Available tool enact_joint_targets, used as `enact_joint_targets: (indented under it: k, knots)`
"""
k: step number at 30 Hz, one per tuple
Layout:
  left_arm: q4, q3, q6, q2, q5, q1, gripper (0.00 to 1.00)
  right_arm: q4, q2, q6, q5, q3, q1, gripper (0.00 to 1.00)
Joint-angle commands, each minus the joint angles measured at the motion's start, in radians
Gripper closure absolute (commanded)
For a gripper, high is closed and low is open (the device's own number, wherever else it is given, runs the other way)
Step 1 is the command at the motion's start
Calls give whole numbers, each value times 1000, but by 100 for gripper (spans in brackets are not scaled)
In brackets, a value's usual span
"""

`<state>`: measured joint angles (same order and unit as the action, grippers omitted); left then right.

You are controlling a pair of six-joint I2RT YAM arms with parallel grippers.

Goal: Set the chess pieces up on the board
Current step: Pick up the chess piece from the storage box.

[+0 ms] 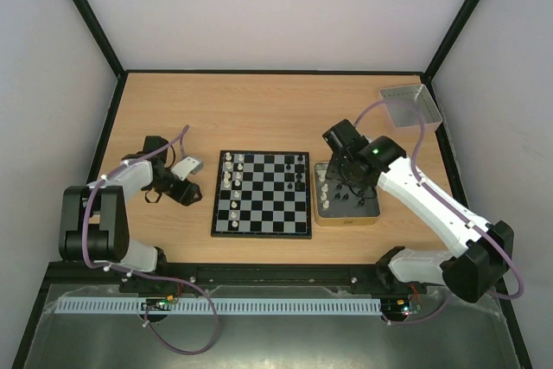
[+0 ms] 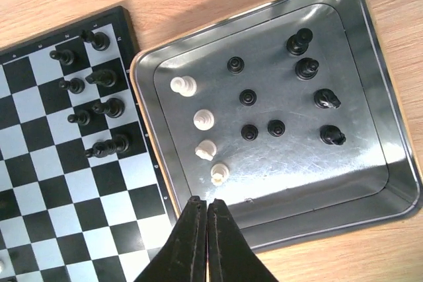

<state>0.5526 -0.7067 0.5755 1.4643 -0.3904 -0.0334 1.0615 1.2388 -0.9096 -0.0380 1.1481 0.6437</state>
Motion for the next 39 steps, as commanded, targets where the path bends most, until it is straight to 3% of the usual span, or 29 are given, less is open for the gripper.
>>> enact_joint_targets:
  k: [1,3,8,14,20,24,34,39]
  knots:
    - [2,-12,-18,-42,9,-3,30,27,27,73,-34,2,1,94]
    - [0,-18,-22,-54,19,-2,31,-33,45,93,-43,-17,-1,86]
    - [-14,-19,-48,-132,19,-2,30,-221,17,100,-46,-115,-4,54]
    - [-17,-13,-61,-160,28,-3,29,-339,51,150,-68,-187,-4,45]
    - [-42,30,-76,-219,37,-3,27,-367,94,192,-141,-176,-5,54]
    - [-32,22,-75,-221,31,-3,24,-417,120,183,-84,-203,-33,64]
    - [-38,39,-77,-217,58,-3,24,-510,145,188,11,-276,-73,60]
    - [-41,46,-77,-225,58,-2,25,-529,161,203,25,-291,-83,78]
